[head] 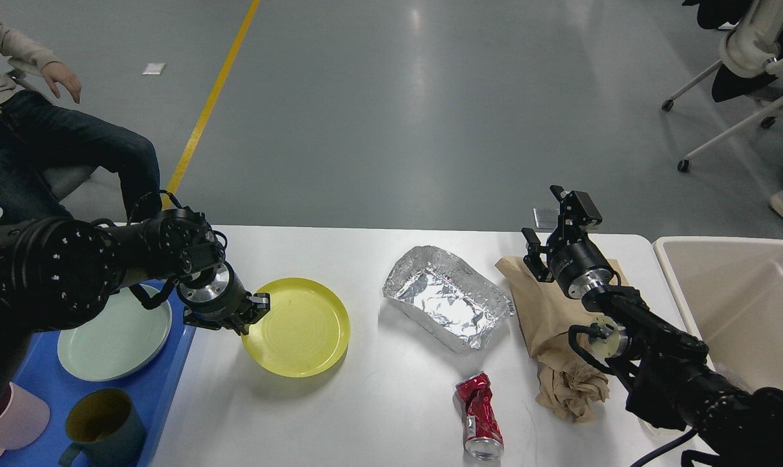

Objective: Tidy desktop
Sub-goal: 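Slide the yellow plate onto the pale green plate in the tray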

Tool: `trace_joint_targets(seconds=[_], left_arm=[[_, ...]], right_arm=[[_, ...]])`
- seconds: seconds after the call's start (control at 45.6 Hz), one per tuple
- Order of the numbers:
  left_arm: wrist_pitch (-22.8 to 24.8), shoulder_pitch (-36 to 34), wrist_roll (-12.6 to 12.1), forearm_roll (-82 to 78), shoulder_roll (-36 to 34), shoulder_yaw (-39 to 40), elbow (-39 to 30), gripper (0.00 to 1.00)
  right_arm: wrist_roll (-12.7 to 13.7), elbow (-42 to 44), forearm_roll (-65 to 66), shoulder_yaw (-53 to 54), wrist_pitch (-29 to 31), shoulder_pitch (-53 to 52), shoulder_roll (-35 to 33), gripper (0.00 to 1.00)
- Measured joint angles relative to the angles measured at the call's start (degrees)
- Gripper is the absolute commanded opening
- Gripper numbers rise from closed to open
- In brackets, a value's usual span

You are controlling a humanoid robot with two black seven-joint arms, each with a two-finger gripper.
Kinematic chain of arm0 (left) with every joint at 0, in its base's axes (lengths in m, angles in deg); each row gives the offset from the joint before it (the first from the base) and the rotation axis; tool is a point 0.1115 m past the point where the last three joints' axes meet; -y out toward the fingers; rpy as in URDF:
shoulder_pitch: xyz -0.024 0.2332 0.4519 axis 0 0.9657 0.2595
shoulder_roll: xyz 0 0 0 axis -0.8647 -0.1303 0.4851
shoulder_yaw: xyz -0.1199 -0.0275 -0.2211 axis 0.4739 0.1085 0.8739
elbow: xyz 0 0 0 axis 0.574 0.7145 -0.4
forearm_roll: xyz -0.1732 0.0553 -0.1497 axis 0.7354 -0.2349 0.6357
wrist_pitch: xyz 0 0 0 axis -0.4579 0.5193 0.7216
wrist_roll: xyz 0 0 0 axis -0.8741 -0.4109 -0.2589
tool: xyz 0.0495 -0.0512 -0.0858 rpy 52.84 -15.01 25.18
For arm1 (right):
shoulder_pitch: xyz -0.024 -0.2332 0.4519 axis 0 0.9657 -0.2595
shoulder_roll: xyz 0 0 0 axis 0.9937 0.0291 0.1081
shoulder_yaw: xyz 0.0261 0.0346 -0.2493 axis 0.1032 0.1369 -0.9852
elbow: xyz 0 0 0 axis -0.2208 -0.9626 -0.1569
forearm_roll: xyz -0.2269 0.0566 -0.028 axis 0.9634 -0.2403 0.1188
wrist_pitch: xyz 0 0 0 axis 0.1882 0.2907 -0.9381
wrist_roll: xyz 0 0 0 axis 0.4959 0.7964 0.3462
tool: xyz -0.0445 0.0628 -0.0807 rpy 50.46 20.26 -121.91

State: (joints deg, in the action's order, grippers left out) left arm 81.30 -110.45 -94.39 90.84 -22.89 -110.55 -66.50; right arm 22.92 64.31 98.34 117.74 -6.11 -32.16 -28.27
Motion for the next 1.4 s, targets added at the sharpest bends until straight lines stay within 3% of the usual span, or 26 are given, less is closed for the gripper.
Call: trace_joint_targets(seconds=[0.307,0.526,0.702,1.053,1.404], left_arm=[[1.09,-3.91,-1.57,2.21,-4.26,0.39,-0.52,0.00],[1.14,-4.30,-3.85,2.20,-15.24,0.67,0.86,0.00],[1.14,-2.60,-4.19,1.81,-23.32,1.89,1.46,0.00],[1.35,7.34,-4.20,2.09,-26.49,1.97,8.06,0.00],[1.53,10.84,-4.19,2.14,-27.73,3.29,11.62,0.00]], right_arm=[[0.01,0.00,0.00,0.00,0.00,0.00,0.00,1.00],[0.01,-0.04,0.00,0.00,0.00,0.00,0.00,1.00],[0.01,-0.06,0.00,0.00,0.00,0.00,0.00,1.00],[0.01,-0.02,0.00,0.00,0.00,0.00,0.00,1.00],[0.01,0.02,0.00,0.00,0.00,0.00,0.00,1.00]])
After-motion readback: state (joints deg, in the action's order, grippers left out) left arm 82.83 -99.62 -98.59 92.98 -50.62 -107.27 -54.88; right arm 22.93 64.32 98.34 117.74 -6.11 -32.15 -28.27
